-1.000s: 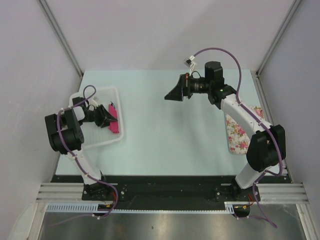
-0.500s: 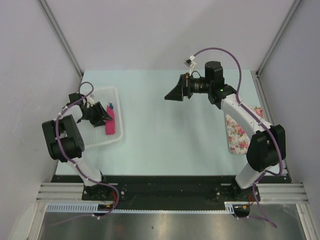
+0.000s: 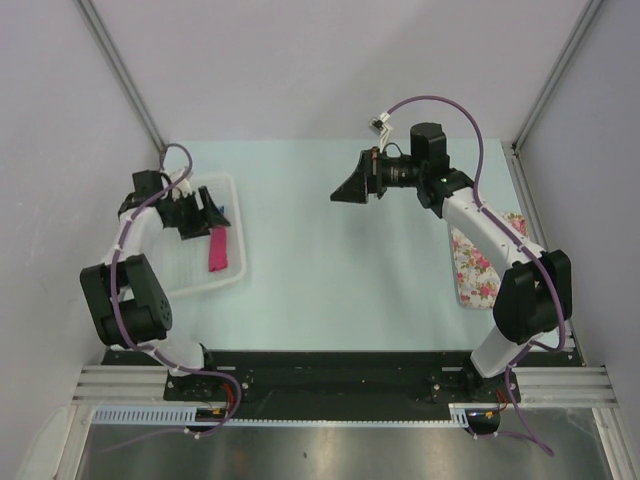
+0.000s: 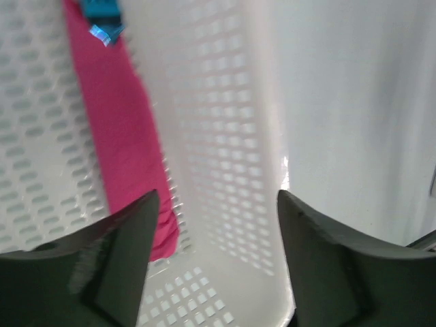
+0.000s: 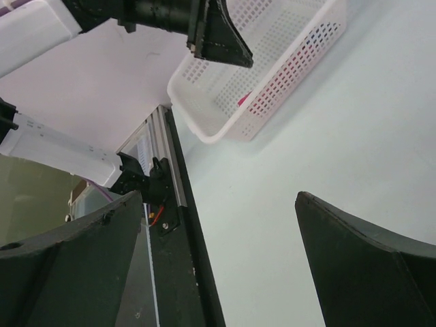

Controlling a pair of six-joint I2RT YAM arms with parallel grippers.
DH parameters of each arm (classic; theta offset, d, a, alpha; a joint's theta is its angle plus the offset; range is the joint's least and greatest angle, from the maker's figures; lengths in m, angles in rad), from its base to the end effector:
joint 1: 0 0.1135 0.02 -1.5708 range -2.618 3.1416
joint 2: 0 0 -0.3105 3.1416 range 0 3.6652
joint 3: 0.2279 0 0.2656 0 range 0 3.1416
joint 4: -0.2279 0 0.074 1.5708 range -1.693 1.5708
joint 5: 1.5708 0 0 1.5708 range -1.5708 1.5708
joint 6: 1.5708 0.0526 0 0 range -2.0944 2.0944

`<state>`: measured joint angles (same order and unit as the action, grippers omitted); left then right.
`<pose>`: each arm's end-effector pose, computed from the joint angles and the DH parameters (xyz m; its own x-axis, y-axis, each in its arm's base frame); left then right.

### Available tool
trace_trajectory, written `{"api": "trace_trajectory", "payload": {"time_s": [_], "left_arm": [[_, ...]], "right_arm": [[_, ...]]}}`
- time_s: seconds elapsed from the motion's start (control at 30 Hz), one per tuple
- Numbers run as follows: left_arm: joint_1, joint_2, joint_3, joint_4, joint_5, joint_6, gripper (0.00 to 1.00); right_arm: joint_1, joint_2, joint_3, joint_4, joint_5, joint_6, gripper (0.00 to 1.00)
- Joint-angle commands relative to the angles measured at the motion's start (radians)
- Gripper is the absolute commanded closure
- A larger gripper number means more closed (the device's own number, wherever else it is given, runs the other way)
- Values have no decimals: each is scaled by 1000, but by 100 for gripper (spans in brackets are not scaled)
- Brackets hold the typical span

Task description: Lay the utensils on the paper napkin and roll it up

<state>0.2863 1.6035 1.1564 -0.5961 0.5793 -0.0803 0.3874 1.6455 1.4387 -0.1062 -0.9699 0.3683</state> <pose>0.3427 0.0709 0.2641 -0.8284 -0.3138 -0.4639 -0.0385 0.8582 -0.5119 0.3608 0.1941 0.3968 -0.6045 -0.0268 -0.7962 -0.7745 0.2537 0.5795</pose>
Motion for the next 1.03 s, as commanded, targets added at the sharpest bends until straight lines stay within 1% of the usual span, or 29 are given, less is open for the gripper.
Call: {"api": "trace_trajectory", "payload": {"time_s": [0.0, 0.03, 0.07, 0.1, 0.13, 0.2, 0.27, 0.3, 0.33, 0.37, 0.4, 0.47, 0.5, 0.53, 0.57, 0.63, 0.73, 0.87, 1.0], "left_arm": [[-139, -116, 159, 18, 44, 57, 21], [-168, -122, 227, 0, 37, 66, 12], [-200, -123, 262, -8, 28, 73, 7], [-261, -123, 293, -14, 4, 77, 1], [-278, -122, 351, -22, -9, 77, 0], [-375, -116, 399, -28, -24, 100, 0], [-423, -88, 477, -47, -42, 105, 0], [-468, -74, 505, -72, -51, 122, 1], [-492, -57, 552, -80, -83, 128, 0], [-536, -30, 568, -88, -113, 126, 0], [-555, -14, 580, -100, -151, 117, 0], [-588, 22, 563, -110, -238, 103, 0], [-590, 30, 530, -111, -251, 87, 0], [-590, 36, 514, -116, -263, 86, 0], [-590, 47, 502, -120, -266, 55, 0], [-590, 64, 464, -126, -260, 37, 0], [-588, 64, 427, -114, -280, 43, 0], [-569, 62, 425, -131, -291, 47, 0], [-553, 38, 440, -130, -308, 62, 0]], "right_arm": [[-31, -53, 42, -48, 0, -52, 0], [-39, -58, 42, -61, 10, -61, 0], [-57, -67, 40, -79, 14, -69, 0], [-68, -76, 43, -93, 29, -95, 0], [-77, -84, 43, -105, 37, -106, 0], [-122, -110, 40, -135, 60, -124, 0], [-159, -128, 29, -165, 85, -149, 0], [-200, -139, 23, -174, 109, -155, 0], [-221, -157, 13, -182, 125, -164, 0], [-241, -168, -10, -200, 149, -172, 0], [-289, -177, -27, -213, 205, -180, 0], [-330, -200, -85, -260, 255, -224, 0], [-375, -204, -106, -280, 296, -239, 0], [-404, -210, -127, -302, 312, -253, 0], [-429, -220, -179, -334, 319, -279, 0], [-493, -240, -233, -352, 333, -302, 0], [-544, -286, -323, -365, 339, -350, 0], [-568, -338, -374, -380, 338, -388, 0], [-573, -351, -351, -383, 330, -411, 0]]}}
